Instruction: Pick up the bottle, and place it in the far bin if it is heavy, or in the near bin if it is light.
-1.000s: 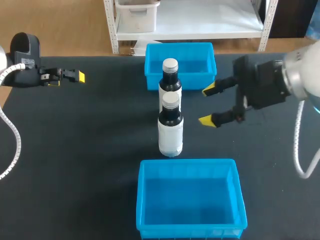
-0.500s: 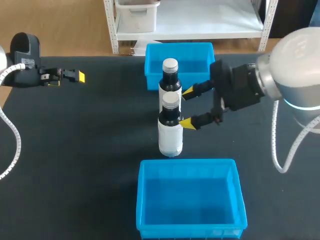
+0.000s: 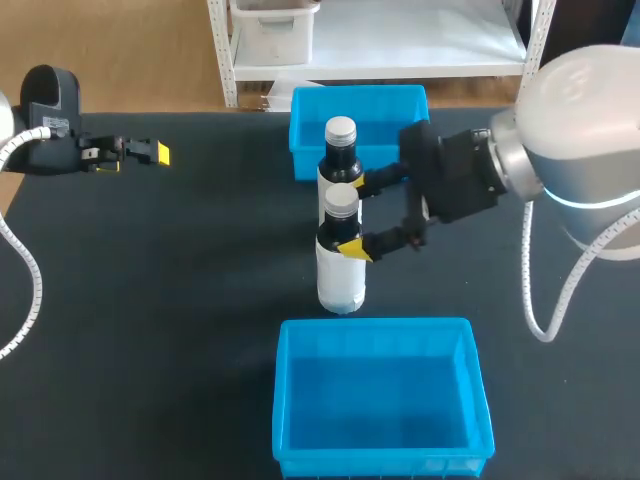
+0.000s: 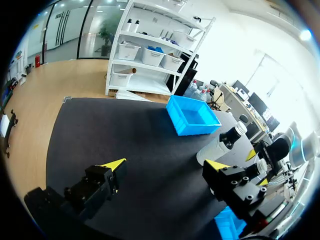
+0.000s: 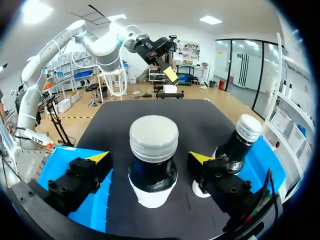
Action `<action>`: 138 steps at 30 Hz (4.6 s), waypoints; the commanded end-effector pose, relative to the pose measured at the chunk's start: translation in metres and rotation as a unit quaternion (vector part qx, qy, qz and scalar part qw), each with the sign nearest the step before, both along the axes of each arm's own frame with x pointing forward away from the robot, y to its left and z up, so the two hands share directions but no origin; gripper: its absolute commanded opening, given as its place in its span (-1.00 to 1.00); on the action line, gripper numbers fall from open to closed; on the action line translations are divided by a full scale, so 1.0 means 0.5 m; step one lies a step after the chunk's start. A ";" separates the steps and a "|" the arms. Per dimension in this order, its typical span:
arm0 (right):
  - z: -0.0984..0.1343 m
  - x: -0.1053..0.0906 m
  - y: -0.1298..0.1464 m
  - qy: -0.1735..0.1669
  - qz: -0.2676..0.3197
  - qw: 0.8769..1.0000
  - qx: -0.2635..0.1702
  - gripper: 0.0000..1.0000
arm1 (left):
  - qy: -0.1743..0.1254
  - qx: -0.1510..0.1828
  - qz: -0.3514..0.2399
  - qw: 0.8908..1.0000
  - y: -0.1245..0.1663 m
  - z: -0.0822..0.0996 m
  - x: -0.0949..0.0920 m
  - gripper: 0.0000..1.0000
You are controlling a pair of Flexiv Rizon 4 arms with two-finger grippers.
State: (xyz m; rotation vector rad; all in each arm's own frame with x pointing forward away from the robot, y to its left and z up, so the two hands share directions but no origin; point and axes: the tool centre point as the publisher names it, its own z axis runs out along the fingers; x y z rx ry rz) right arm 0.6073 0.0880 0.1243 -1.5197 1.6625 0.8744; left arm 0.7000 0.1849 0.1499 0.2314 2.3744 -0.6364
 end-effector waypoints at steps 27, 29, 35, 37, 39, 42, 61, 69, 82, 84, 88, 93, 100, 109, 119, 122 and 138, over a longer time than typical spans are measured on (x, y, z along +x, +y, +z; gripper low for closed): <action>-0.010 0.010 0.027 0.012 0.007 1.000 0.007 0.79 | 0.000 0.000 0.000 1.000 0.000 0.000 0.000 1.00; -0.010 0.010 0.026 0.012 0.007 1.000 0.008 0.42 | 0.000 0.000 0.000 1.000 0.000 0.000 0.000 1.00; -0.007 0.008 0.027 0.010 0.009 1.000 0.009 0.25 | 0.000 0.000 0.000 1.000 0.000 0.000 0.000 1.00; -0.007 0.008 0.027 0.010 0.009 1.000 0.009 0.25 | 0.000 0.000 0.000 1.000 0.000 0.000 0.000 1.00; -0.007 0.007 0.028 0.010 0.010 1.000 0.009 -0.01 | 0.000 0.000 0.000 1.000 0.000 0.000 0.000 1.00; -0.008 0.006 0.027 0.011 0.010 1.000 0.009 -0.13 | 0.000 0.000 0.000 1.000 0.000 0.000 0.000 1.00; 0.060 -0.002 0.007 -0.008 -0.002 1.000 0.005 -1.00 | 0.000 0.000 0.000 1.000 0.000 0.000 0.000 1.00; 0.173 -0.034 -0.010 -0.026 -0.016 1.000 0.001 -1.00 | 0.000 0.000 0.000 1.000 0.000 0.000 0.000 1.00; 0.301 -0.153 -0.008 -0.049 0.004 0.999 0.014 -1.00 | 0.000 0.000 0.000 1.000 0.000 0.000 0.000 1.00; 0.304 -0.175 -0.004 -0.047 0.012 0.999 0.017 -1.00 | 0.000 0.000 0.000 1.000 0.000 0.000 0.000 1.00; 0.302 -0.214 0.004 -0.041 0.029 0.998 0.024 -1.00 | 0.000 0.000 0.000 1.000 0.000 0.000 0.000 1.00; 0.287 -0.259 0.021 -0.032 0.047 0.998 0.028 -1.00 | 0.000 0.000 0.000 1.000 0.000 0.000 0.000 1.00; 0.256 -0.305 0.049 -0.012 0.068 0.997 0.024 -1.00 | 0.000 0.000 0.000 1.000 0.000 0.000 0.000 1.00; 0.205 -0.324 0.064 0.009 0.083 0.996 0.025 -1.00 | 0.000 0.000 0.000 1.000 0.000 0.000 0.000 1.00; 0.134 -0.335 0.074 0.036 0.100 0.994 0.020 -1.00 | 0.000 0.000 0.000 1.000 0.000 0.000 0.000 1.00; 0.115 -0.337 0.077 0.043 0.105 0.993 0.017 -1.00 | 0.000 0.000 0.000 1.000 0.000 0.000 0.000 1.00; 0.058 -0.327 0.078 0.054 0.116 0.992 0.016 -1.00 | 0.000 0.000 0.000 1.000 0.000 0.000 0.000 1.00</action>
